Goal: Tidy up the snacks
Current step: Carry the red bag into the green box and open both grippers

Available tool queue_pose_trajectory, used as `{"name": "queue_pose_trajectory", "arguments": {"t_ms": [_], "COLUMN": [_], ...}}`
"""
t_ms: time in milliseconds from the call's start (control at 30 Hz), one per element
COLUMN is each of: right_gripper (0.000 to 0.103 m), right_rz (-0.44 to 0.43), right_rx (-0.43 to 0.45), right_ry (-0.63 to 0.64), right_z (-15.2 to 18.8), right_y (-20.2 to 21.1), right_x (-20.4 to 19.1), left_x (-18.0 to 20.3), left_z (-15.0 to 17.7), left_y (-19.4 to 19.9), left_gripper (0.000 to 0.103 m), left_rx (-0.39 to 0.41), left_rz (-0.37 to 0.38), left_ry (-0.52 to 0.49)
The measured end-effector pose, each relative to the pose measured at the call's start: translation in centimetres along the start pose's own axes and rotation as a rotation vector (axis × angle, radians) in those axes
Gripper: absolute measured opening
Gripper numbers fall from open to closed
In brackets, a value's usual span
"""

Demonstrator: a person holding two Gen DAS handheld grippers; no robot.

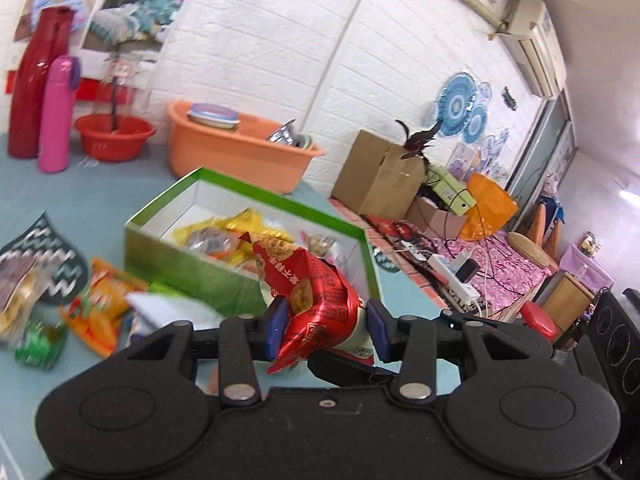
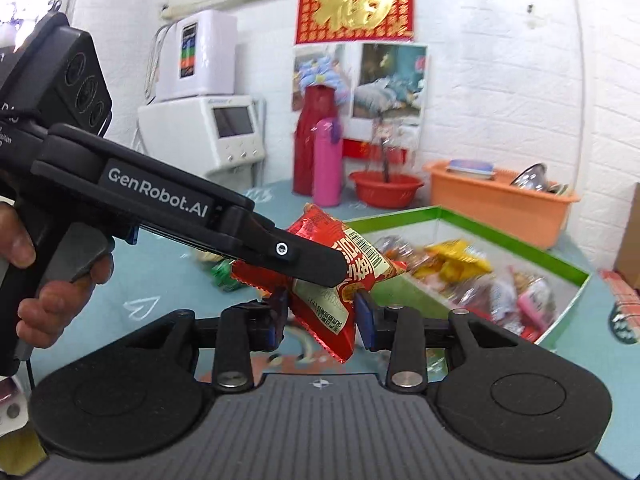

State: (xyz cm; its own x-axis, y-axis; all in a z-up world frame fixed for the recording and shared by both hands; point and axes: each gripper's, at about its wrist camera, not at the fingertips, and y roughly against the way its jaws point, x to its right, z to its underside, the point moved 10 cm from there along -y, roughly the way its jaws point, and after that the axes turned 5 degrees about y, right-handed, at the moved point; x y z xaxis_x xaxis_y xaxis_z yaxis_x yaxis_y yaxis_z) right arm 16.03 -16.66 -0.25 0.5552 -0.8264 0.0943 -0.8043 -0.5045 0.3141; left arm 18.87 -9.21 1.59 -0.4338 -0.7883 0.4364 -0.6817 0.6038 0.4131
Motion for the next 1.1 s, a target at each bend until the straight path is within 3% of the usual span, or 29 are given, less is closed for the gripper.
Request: {"name": "queue_pose_trajectory", "arguments": {"t_ms": [200, 267, 300, 500, 667, 700, 733, 767, 800, 833, 900, 1100], "right_gripper": [0.063, 0.057, 0.053, 0.052, 0.052, 0.052, 0.052, 0.052, 0.061, 0.081, 0.102, 0.103], "right_rz": [0.081, 0.089, 0.100, 0.156, 0.197, 0.200, 0.205, 0.220, 0.239, 0.250, 0.258, 0.247], "right_rx": [0.035, 0.046, 0.046, -0.010, 0.000, 0.007, 0.012, 0.012, -0.004, -0.040, -0.054, -0.027], "right_ry": [-0.034, -0.040, -0.046, -0.067, -0.039, -0.041, -0.045, -0.048, -0.054, -0.068, -0.108, -0.159], "right_z": [-1.0, -1.3, -1.4, -0.3, -0.1, -0.1, -0.1, 0.0, 0.5, 1.2, 2.1, 2.4], "right_y": [-0.3, -0.7, -1.0, -3.5, -4.6, -5.0, -5.6, -6.2, -7.1, -7.9, -8.2, -6.8], "right_x": [4.4, 5.6, 6.3, 9.6, 10.9, 11.3, 11.8, 12.4, 13.1, 13.7, 14.3, 13.8], "left_x": [2.0, 2.3, 2.4, 1.0, 0.5, 0.3, -0.1, -0.5, -0.9, -1.2, -1.8, -2.4], "left_z": [-2.7, -3.6, -4.0, -4.5, -5.8, -6.0, -6.1, -6.1, -6.1, -6.0, -5.6, -5.0], "left_y": [-4.1, -5.4, -6.2, -11.1, -12.8, -13.1, -13.6, -13.9, -13.9, -13.6, -13.0, -11.8], "left_gripper": [0.072, 0.073, 0.073, 0.072, 0.072, 0.082, 0.103, 0.103, 0.103, 0.103, 0.103, 0.103], "left_rx": [0.003, 0.002, -0.001, -0.049, -0.025, -0.023, -0.030, -0.040, -0.032, -0.018, -0.009, -0.016], "left_rz": [0.059, 0.068, 0.073, 0.069, 0.072, 0.060, 0.045, 0.031, 0.018, 0.012, 0.010, -0.017], "left_ry": [-0.030, -0.041, -0.042, -0.024, -0.019, -0.023, -0.016, 0.003, 0.025, 0.037, 0.027, 0.032]}}
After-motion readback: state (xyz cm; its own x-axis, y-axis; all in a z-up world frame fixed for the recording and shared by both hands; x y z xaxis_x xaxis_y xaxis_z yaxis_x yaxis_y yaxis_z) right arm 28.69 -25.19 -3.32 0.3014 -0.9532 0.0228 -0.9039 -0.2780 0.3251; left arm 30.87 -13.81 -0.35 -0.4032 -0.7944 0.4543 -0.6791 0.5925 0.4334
